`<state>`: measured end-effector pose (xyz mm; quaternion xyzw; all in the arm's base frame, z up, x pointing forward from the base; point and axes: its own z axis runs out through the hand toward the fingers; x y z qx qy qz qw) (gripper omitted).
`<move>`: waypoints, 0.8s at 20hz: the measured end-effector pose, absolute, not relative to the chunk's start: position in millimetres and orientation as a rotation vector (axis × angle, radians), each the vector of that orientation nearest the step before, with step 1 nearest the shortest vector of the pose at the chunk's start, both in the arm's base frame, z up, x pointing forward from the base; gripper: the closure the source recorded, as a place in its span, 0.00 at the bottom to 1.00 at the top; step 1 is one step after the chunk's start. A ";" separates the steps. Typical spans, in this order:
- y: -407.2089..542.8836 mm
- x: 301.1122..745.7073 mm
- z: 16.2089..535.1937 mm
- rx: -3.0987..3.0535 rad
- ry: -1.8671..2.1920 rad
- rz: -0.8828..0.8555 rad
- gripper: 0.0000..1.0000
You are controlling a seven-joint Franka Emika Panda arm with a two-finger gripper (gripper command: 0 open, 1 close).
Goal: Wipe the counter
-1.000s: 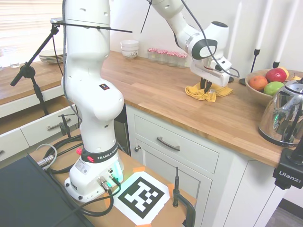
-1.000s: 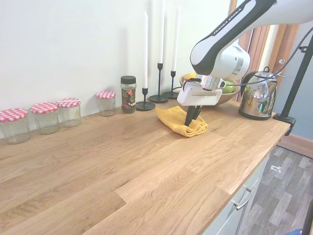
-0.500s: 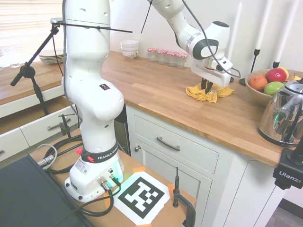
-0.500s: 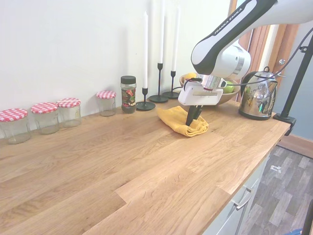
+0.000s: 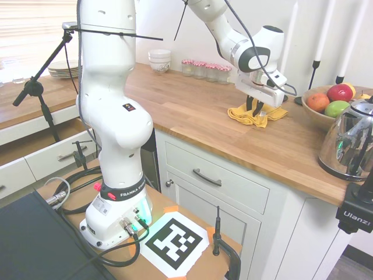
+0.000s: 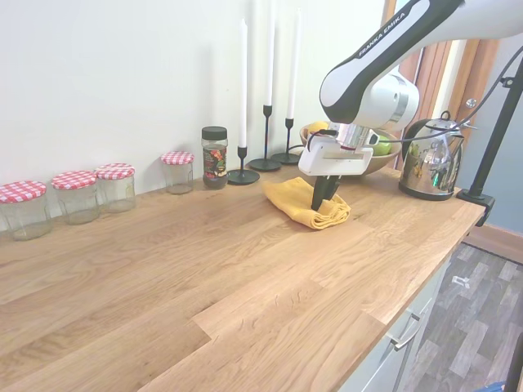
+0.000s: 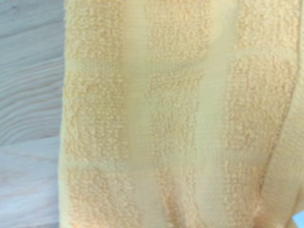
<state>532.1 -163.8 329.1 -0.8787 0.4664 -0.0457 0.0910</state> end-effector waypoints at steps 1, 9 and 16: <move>-164.8 531.7 329.6 -2.611 1.388 -0.135 0.00; -174.6 526.9 342.1 -2.603 1.401 -0.148 0.00; -181.9 504.5 368.3 -2.575 1.407 -0.171 0.00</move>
